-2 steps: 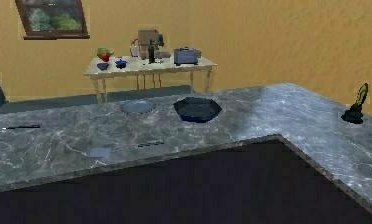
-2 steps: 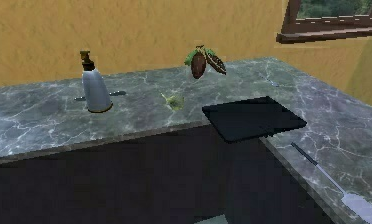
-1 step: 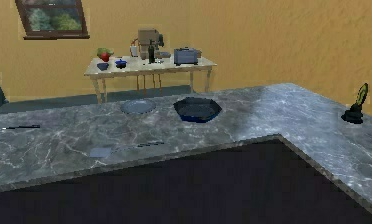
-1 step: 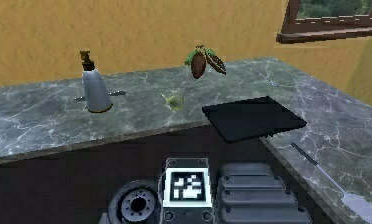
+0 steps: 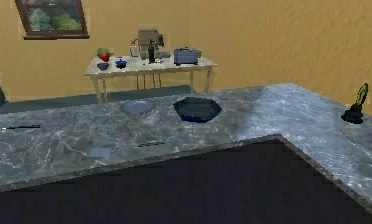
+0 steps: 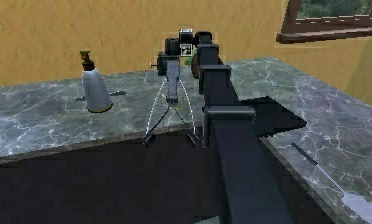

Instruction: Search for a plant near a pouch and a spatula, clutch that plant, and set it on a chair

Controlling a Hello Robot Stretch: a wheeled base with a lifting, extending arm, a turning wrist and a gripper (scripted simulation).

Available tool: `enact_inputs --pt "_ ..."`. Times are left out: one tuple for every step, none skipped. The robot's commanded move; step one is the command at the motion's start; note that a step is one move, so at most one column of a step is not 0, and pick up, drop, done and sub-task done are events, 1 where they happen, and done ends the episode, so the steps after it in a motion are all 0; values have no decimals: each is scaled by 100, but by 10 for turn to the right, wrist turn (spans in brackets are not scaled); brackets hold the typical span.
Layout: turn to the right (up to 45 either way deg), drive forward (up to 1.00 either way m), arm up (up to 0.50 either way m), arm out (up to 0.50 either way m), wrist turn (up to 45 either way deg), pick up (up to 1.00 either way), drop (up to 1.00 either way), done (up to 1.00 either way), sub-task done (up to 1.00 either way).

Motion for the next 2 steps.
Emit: enact_inputs --pt "0 0 0 0 450 0 0 0 0" --pt "0 0 0 0 450 0 0 0 0"
